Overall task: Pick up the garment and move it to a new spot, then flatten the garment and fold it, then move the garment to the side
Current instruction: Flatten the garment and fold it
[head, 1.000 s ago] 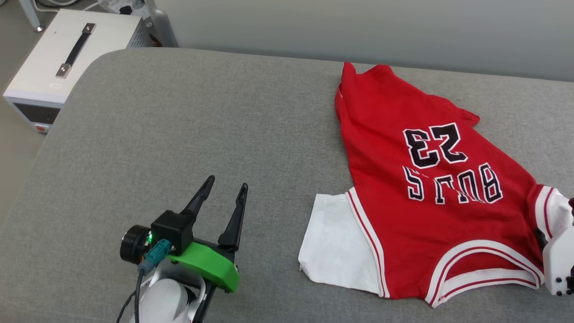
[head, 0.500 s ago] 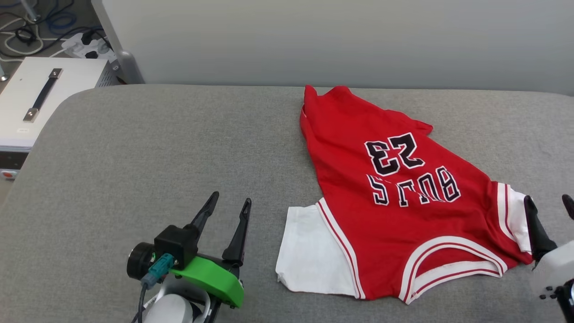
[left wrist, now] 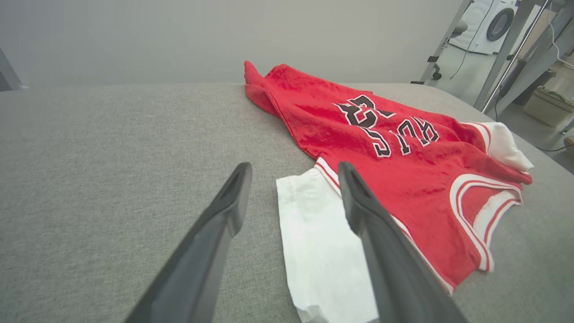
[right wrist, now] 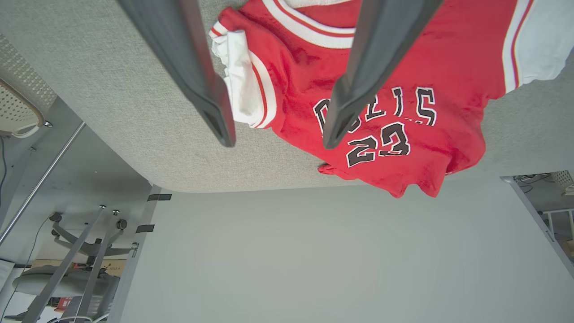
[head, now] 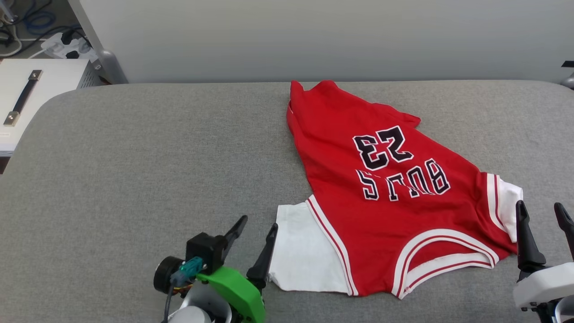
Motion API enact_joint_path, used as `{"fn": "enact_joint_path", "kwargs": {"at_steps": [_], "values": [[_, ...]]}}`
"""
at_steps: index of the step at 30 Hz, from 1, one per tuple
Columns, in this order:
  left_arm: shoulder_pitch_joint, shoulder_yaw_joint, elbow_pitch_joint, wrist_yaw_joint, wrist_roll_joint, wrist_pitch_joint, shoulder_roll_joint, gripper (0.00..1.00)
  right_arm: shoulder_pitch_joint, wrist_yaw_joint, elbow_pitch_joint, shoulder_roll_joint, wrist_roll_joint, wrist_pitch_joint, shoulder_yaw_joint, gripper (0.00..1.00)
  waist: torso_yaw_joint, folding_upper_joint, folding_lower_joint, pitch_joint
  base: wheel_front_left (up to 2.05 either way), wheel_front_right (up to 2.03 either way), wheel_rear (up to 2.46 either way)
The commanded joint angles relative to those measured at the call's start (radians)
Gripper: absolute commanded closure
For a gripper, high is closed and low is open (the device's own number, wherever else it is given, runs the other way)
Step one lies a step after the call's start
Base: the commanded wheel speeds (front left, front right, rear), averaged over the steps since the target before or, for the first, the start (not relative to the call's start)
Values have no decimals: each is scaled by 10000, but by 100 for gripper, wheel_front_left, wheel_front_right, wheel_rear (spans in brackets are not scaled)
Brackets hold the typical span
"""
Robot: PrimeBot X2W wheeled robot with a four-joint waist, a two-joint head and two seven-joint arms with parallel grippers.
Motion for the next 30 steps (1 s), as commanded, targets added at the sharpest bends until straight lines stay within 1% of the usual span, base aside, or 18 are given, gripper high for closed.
{"fn": "enact_joint_path", "kwargs": {"at_steps": [1, 2, 5, 6, 7, 9, 11, 15, 19, 24, 25, 26, 27, 30], "values": [[-208, -114, -97, -26, -120, 673, 75, 0, 2, -7, -87, 18, -71, -39, -60, 0, -19, -1, 0, 96, 0, 0, 0], [-263, -184, -150, 28, -110, 1182, 122, 0, -8, -7, -97, 20, -81, -25, -76, 0, -32, -1, 0, 134, 0, 0, 0], [-297, -285, -335, 451, -249, 3213, 171, 0, -56, -7, -101, 51, -87, 4, -38, 0, -109, -1, 0, 283, 0, 0, 0], [-305, -361, -412, 483, -244, 3630, 211, 0, -67, -7, -91, 57, -89, 6, -16, 0, -130, -1, 0, 317, 0, 0, 0], [-310, -434, -599, 593, -264, 4316, 260, 0, -92, -7, -67, 67, -90, -1, 32, 0, -179, -1, 0, 403, 0, 0, 0], [-299, -519, -794, 755, -334, 5210, 286, 0, -138, -7, -2, 82, -77, -26, 95, 0, -247, -1, 0, 522, 0, 0, 0], [-296, -652, -865, 920, -184, 5912, 439, 0, -196, -7, 84, 79, -65, -57, 175, 0, -351, -1, 0, 638, 0, 0, 0], [-306, -704, -888, 1263, -62, 6559, 486, 0, -352, -7, 218, 59, -31, -131, 321, 0, -574, -1, 0, 882, 0, 0, 0], [-408, -693, -612, 1603, 227, 6609, 576, 0, -454, -7, 338, 3, 0, -196, 403, 0, -765, -1, 0, 1068, 0, 0, 0], [-429, -691, -32, 1685, 190, 6699, 595, 0, -531, -7, 469, -60, 31, -263, 459, 0, -919, -1, 0, 1232, 0, 0, 0], [-409, -682, 103, 1680, 129, 6764, 591, 28, -538, -7, 493, -73, 37, -280, 464, 0, -935, -1, 0, 1264, 0, 0, 0], [-408, -681, 186, 1667, 98, 6795, 599, 67, -543, -7, 514, -79, 40, -291, 462, 0, -938, -1, 0, 1285, 0, 0, 0], [-425, -672, 256, 1652, 70, 6779, 609, 100, -547, -7, 545, -85, 41, -298, 459, 0, -932, -1, 0, 1304, 0, 0, 0], [-481, -572, 310, 1610, -75, 6564, 583, 100, -541, -7, 641, -100, 45, -301, 478, 0, -869, -1, 0, 1275, 0, 0, 0]]}}
